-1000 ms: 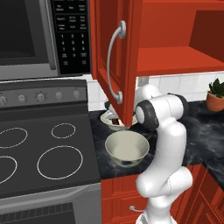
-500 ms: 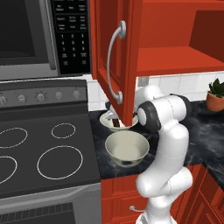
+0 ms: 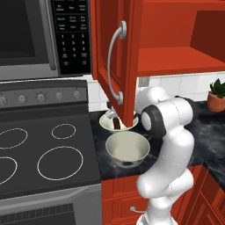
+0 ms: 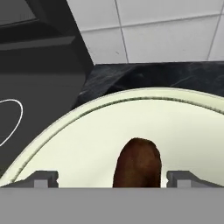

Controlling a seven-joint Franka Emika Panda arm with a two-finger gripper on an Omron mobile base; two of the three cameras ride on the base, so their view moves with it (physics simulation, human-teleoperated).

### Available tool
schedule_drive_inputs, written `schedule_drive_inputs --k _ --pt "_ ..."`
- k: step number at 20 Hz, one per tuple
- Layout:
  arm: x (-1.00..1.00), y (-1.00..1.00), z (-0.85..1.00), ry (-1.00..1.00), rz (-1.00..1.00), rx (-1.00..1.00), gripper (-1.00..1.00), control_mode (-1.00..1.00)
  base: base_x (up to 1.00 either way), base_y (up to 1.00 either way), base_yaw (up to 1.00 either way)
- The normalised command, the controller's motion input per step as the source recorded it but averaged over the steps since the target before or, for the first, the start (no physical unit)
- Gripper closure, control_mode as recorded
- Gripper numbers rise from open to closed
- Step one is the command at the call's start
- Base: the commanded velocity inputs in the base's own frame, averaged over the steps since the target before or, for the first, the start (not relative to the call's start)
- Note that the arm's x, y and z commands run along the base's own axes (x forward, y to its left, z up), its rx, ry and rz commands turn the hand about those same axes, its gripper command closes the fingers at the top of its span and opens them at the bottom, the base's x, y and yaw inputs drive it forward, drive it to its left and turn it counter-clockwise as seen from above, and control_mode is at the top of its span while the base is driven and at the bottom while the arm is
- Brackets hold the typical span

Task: Pick both bowls and place them on the counter. Then place the broccoli in one bowl and place the sweet potato in the other bowl.

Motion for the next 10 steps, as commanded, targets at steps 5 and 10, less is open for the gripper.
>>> schedule_drive_inputs --k 5,10 --pt "-0.24 0.00 0.18 -0.05 0.00 0.00 -1.00 -1.00 0.00 0.00 0.00" --pt "-0.24 -0.09 0.26 -0.03 0.00 0.00 -1.00 -1.00 0.00 0.00 0.00"
